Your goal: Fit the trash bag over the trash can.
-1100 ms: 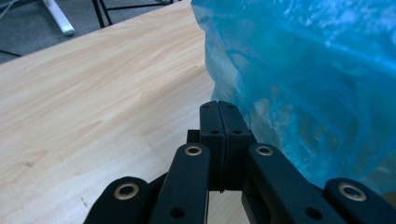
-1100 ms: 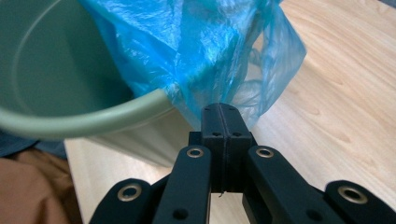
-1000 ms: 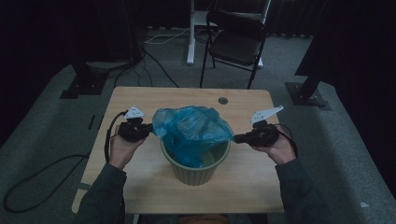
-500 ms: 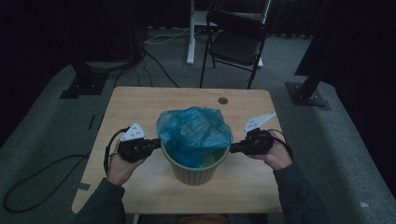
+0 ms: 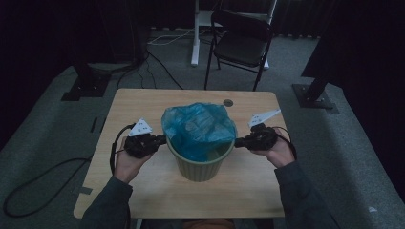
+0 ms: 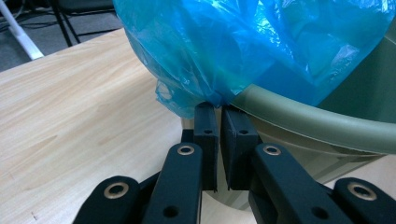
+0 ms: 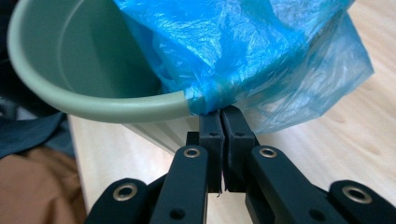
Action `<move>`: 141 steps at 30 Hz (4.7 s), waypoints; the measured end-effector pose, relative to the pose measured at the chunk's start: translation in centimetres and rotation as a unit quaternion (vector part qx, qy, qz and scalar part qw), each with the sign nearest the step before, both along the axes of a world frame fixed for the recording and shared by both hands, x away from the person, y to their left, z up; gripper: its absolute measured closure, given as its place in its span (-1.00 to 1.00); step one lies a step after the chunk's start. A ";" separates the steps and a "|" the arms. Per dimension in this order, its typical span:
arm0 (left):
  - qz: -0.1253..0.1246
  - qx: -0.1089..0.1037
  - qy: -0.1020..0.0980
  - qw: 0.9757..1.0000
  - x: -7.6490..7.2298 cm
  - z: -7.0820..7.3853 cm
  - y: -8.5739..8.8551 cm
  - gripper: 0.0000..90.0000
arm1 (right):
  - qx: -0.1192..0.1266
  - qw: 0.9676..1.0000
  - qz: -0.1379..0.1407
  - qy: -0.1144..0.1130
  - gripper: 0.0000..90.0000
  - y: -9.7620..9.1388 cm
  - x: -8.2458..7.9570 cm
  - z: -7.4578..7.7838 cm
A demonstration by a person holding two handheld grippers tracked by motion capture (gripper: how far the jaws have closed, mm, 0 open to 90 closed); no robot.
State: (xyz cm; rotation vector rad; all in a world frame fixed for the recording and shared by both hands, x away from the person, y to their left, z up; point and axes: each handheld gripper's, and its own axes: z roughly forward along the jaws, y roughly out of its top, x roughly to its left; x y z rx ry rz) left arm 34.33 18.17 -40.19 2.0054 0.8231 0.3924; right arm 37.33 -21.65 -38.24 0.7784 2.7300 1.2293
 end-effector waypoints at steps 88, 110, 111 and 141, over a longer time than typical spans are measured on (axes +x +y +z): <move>0.000 -0.034 0.010 0.999 -0.2 -0.2 0.0 0.99 | 0.048 0.998 -0.028 0.020 1.00 -1.9 -0.4 0.5; 0.046 -0.051 0.009 0.998 1.6 0.6 1.1 0.59 | 0.044 0.994 -0.103 -0.012 0.55 -2.5 2.7 1.6; 0.053 -0.048 0.003 0.997 1.4 0.8 1.4 0.56 | 0.045 0.994 -0.103 -0.012 0.52 -2.5 2.7 1.7; 0.070 -0.055 0.006 0.996 7.5 4.5 -1.2 0.32 | 0.118 0.979 -0.166 0.015 0.23 -0.4 8.1 3.5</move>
